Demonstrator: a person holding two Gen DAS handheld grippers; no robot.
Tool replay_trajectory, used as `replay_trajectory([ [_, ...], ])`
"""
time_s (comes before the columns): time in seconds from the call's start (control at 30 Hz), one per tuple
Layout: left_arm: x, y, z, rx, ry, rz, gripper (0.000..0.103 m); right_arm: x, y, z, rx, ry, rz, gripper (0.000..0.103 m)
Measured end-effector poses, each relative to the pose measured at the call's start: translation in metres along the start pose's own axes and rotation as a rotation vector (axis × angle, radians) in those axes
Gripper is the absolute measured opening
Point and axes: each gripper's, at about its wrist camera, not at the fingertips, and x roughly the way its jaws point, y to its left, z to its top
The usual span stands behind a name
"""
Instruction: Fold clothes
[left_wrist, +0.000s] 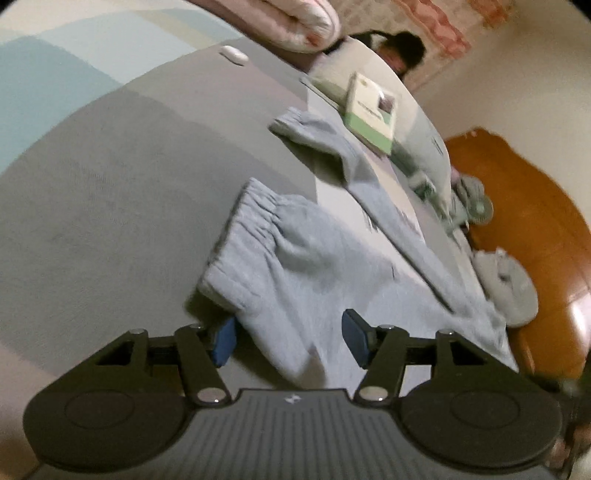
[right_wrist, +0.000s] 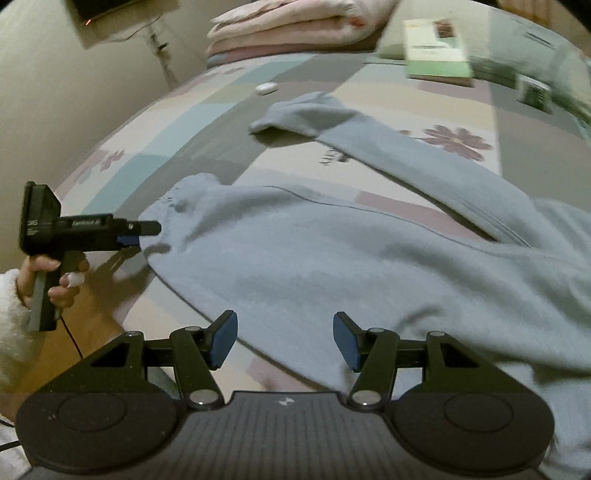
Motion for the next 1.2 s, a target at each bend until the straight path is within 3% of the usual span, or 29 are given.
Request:
replay_trajectory([
  [0.1,0.007,-0.007,0.002,0.033,-0.018,0.06,0.055,-0.014,-0.015,-0.018,0.058,-0.013,-0.028,0.064],
  [0.23,0.011,-0.022,0.002,0.117,-0.03,0.175,0.015,-0.032,-0.044,-0.047,0.166,-0.019,-0.079,0.064],
  [0.3,0.01,-0.028,0.001,0.163,-0.03,0.232,0.014,-0.04,-0.058,-0.059,0.219,-0.027,-0.101,0.064],
  [0.4,0.001,-0.027,0.004,0.149,-0.047,0.273,0.013,-0.051,-0.072,-0.069,0.265,-0.048,-0.122,0.064],
  [0.87,-0.066,-0.027,0.023,0.141,-0.172,0.394,0.012,-0.082,-0.115,-0.098,0.41,-0.114,-0.186,0.064],
  [1.0,-0.06,-0.02,0.02,0.134,-0.145,0.416,0.014,-0.086,-0.12,-0.1,0.427,-0.121,-0.2,0.064],
  [1.2,-0.053,-0.019,0.013,0.16,-0.108,0.477,0.026,-0.092,-0.132,-0.104,0.469,-0.13,-0.222,0.064],
])
